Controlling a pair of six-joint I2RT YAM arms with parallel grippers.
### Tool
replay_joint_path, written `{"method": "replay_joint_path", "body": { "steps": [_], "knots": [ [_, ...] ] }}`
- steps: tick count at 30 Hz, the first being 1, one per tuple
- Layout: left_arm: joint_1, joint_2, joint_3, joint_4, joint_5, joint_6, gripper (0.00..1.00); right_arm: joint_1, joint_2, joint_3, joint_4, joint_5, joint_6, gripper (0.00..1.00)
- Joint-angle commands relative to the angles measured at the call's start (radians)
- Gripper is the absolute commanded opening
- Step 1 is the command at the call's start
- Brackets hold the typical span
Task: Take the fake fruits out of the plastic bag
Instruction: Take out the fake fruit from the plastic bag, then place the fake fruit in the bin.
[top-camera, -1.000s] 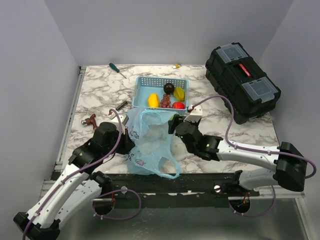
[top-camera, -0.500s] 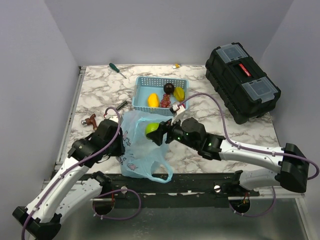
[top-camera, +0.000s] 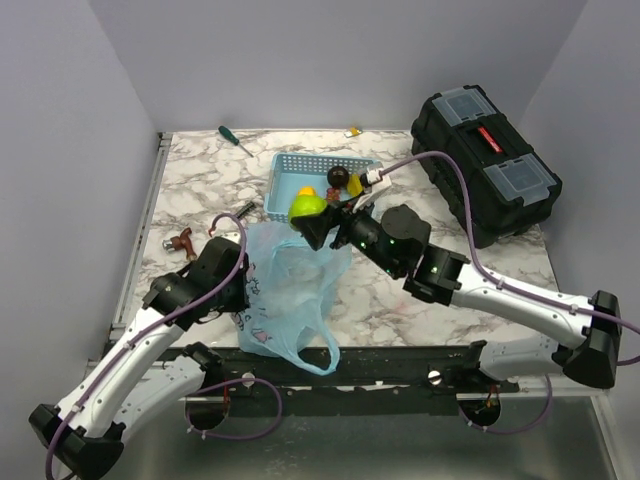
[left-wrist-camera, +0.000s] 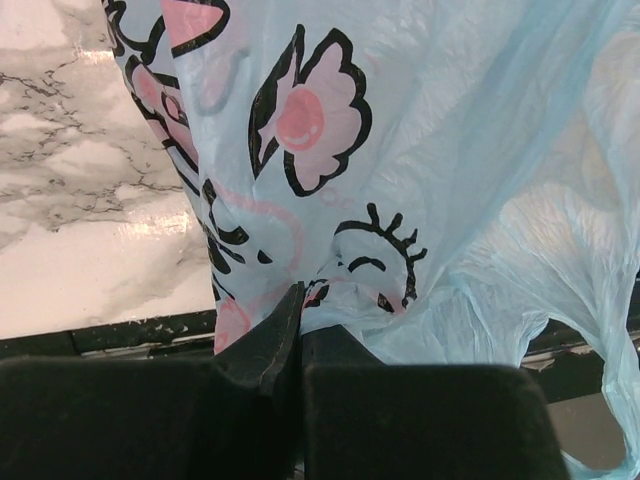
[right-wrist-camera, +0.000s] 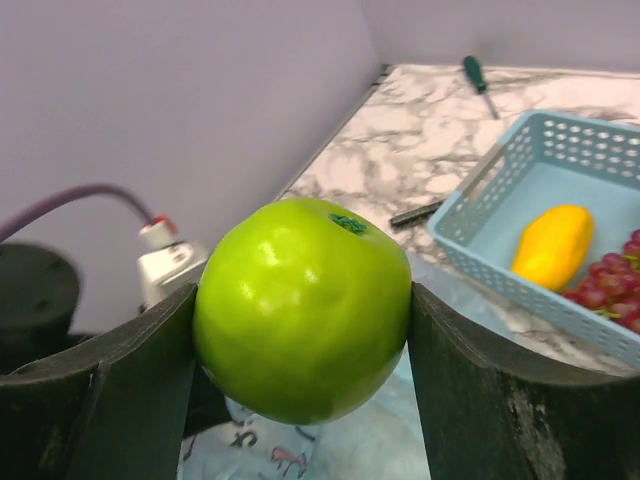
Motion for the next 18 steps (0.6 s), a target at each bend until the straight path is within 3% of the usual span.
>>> {"method": "replay_joint_path", "body": {
  "steps": [1,5,12,18],
  "knots": [
    [-0.006,-0.069,-0.015,0.016,-0.003,-0.009,0.0,-0.053,0.107,0.085,-0.104,0.183,-0.03,0.21],
    [-0.006,-0.097,-0.015,0.013,-0.018,-0.02,0.0,-0.155,0.219,0.143,-0.12,0.21,-0.007,0.21],
    [-0.009,-0.115,-0.019,0.04,0.018,0.007,0.0,-0.405,0.448,0.221,-0.07,0.042,0.118,0.21],
    [-0.007,-0.155,-0.023,0.053,0.024,0.009,0.0,-0.447,0.703,0.431,-0.144,0.036,0.139,0.21]
  ]
}}
